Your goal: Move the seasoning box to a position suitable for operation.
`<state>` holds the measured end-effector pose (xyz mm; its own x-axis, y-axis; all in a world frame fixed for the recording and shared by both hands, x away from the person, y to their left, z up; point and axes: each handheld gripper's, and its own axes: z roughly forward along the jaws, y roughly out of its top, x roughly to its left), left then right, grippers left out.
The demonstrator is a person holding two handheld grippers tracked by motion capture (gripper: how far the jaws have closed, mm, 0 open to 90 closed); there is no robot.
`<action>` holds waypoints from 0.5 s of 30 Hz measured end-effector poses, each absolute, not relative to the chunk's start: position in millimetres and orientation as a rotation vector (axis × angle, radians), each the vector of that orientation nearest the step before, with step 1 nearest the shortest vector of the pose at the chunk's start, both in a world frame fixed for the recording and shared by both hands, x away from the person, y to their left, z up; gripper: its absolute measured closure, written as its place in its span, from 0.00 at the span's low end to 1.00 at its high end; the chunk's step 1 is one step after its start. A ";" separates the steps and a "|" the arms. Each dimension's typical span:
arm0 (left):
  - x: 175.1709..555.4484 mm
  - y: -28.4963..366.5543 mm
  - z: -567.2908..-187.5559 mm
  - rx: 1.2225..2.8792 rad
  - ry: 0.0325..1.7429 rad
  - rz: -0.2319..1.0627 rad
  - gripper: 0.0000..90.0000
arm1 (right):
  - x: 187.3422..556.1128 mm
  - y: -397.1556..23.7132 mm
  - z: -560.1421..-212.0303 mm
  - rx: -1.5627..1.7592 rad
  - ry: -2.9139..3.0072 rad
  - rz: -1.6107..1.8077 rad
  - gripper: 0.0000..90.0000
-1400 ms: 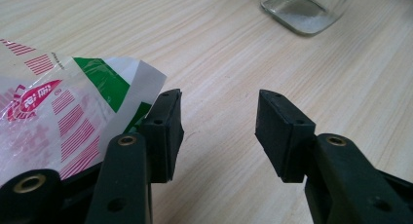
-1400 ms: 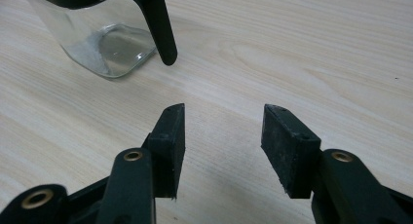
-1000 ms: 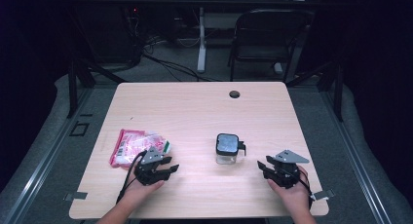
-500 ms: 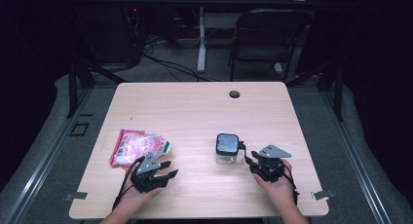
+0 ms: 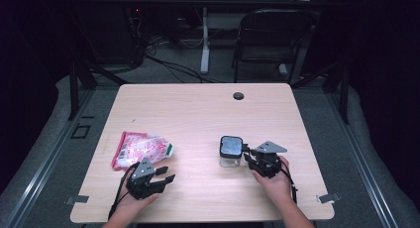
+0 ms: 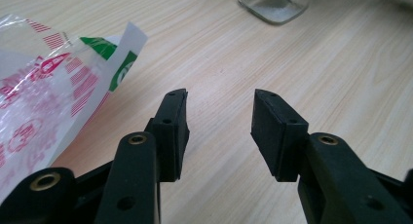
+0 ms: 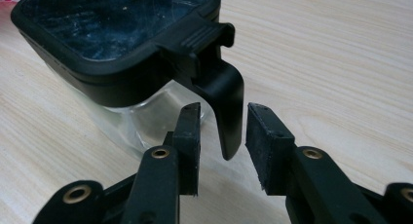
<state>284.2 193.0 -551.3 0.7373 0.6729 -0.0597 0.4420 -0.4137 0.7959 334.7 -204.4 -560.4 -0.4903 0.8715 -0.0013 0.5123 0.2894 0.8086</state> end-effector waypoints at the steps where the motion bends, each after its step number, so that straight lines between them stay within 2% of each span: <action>1: 282.9 194.3 -551.6 2.065 0.852 0.342 0.64 | 335.4 -203.3 -560.5 1.235 2.120 1.071 0.74; 11: 274.6 200.1 -551.8 2.071 0.858 0.356 0.65 | 343.9 -195.3 -564.9 1.221 2.115 1.001 0.75; 15: 273.7 200.4 -552.9 2.084 0.867 0.338 0.65 | 347.1 -195.4 -566.6 1.237 2.124 0.996 0.82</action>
